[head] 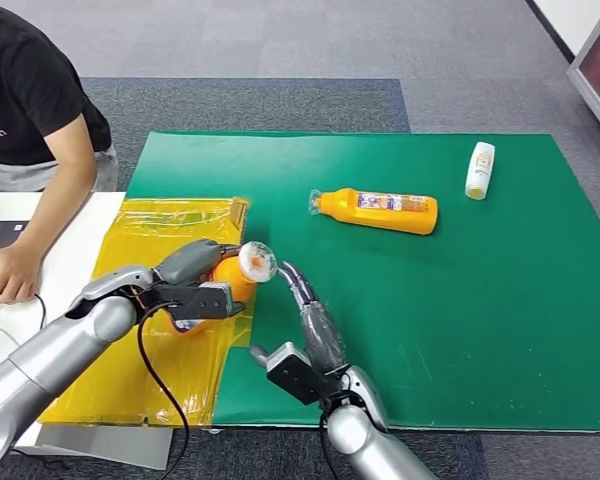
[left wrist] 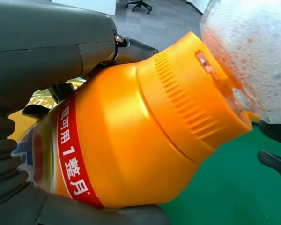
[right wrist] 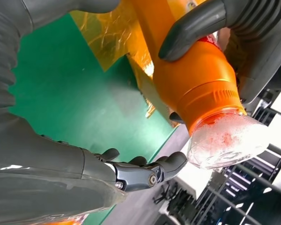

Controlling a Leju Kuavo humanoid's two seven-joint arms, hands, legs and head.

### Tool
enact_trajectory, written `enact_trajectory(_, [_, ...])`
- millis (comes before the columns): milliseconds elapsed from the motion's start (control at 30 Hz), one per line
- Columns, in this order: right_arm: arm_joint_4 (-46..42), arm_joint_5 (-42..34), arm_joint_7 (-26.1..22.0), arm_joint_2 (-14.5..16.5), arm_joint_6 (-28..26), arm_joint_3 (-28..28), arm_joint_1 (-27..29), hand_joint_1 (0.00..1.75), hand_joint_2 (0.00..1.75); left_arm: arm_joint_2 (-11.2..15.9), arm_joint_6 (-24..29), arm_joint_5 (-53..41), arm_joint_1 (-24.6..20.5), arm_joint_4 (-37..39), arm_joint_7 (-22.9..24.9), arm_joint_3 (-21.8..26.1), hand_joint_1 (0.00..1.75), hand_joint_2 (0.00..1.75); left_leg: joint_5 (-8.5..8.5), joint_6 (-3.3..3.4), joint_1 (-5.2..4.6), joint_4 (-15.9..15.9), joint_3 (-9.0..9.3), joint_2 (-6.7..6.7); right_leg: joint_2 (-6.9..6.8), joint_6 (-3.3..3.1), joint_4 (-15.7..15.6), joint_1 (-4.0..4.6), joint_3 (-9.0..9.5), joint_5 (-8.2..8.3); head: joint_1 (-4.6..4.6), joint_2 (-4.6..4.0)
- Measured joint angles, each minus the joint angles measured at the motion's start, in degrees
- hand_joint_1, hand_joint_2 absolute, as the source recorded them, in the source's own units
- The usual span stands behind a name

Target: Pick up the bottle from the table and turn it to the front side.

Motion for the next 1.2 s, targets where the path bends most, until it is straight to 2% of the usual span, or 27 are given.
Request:
enact_trajectory(167, [0.3, 3.6, 2.2, -0.1, -4.7, -0.1, 0.1, 0.00, 1.75, -1.9, 1.0, -0.6, 0.0, 2.9, 0.0, 0.6, 1.75, 1.75, 0.00, -0.01, 0.00, 0.0, 0.16, 0.00, 0.01, -0.01, 0.0, 0.00, 0.14, 0.00, -0.01, 0.00])
enact_trajectory(367, [0.9, 12.9, 6.3, -0.8, -13.5, -1.8, -0.1, 0.00, 1.75, -3.8, 1.5, -1.2, 0.0, 5.6, 0.0, 1.1, 1.75, 1.75, -0.01, -0.02, 0.00, -0.1, 0.33, 0.01, 0.03, -0.03, 0.0, 0.00, 0.28, 0.01, 0.00, 0.00])
enact_trajectory(533, [1.2, 20.5, 7.2, -1.0, -14.6, -5.6, -0.2, 0.00, 1.75, -4.9, 1.6, -1.7, 0.4, 6.8, -0.9, 1.1, 1.75, 1.75, 0.01, -0.04, 0.00, -0.1, 0.37, 0.01, 0.05, -0.05, 0.0, 0.00, 0.30, 0.02, -0.01, 0.00])
enact_trajectory(767, [2.1, 18.3, 5.6, -1.0, -14.7, -9.8, -1.0, 0.00, 1.75, -5.3, 1.8, -2.2, 1.7, 6.8, -0.8, 1.1, 1.75, 1.75, 0.01, -0.05, 0.00, -0.1, 0.38, 0.02, 0.10, -0.08, 0.0, 0.00, 0.29, 0.00, -0.01, 0.00])
enact_trajectory(1200, [2.2, 15.4, 4.8, -1.0, -14.2, -10.2, -1.3, 0.00, 1.75, -5.4, 2.1, -3.5, 2.0, 7.9, -0.5, 1.1, 1.75, 1.75, -0.04, -0.12, 0.00, -0.2, 0.43, 0.03, 0.10, -0.20, 0.0, 0.01, 0.26, -0.08, -0.01, 0.00])
